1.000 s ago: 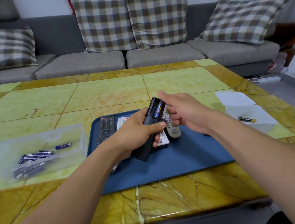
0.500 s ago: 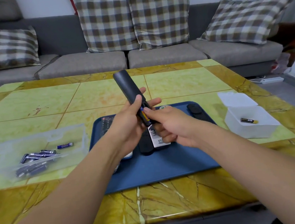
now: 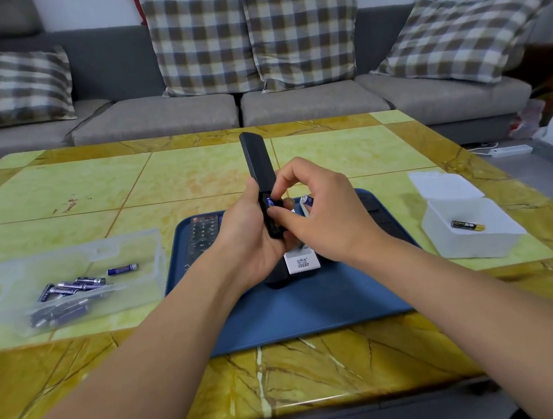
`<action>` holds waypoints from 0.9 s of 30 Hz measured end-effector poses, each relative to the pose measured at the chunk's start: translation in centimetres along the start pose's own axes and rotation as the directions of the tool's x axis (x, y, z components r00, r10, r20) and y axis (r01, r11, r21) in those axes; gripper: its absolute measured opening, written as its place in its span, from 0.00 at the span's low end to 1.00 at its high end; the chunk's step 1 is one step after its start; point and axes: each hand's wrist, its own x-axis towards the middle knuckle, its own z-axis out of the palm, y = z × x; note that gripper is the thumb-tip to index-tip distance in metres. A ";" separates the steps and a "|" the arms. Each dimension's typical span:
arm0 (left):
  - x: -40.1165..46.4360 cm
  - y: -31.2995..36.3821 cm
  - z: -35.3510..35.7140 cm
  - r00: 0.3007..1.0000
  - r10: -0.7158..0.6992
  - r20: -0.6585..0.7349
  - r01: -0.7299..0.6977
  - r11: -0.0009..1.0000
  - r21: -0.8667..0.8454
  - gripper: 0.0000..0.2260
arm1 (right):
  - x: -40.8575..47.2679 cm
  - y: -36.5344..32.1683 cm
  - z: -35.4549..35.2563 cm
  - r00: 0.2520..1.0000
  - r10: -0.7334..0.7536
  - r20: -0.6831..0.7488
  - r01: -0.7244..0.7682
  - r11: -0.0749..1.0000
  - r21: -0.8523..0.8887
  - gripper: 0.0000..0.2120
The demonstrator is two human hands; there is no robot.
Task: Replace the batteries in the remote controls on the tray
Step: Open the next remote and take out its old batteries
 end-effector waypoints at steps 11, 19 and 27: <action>-0.6 -0.8 1.0 1.000 -0.010 0.022 0.011 0.999 -0.033 0.21 | -0.1 1.1 1.4 0.998 -0.051 -0.027 0.050 0.998 -0.047 0.05; 0.3 -1.4 0.9 1.000 -0.008 0.000 0.008 1.000 0.007 0.21 | -0.3 2.3 2.0 0.997 0.012 -0.080 -0.014 0.999 -0.032 0.03; 1.3 -1.8 2.1 0.999 -0.023 -0.038 0.020 0.996 -0.089 0.18 | -0.7 3.1 0.6 0.913 0.388 -0.128 -0.368 0.916 0.158 0.04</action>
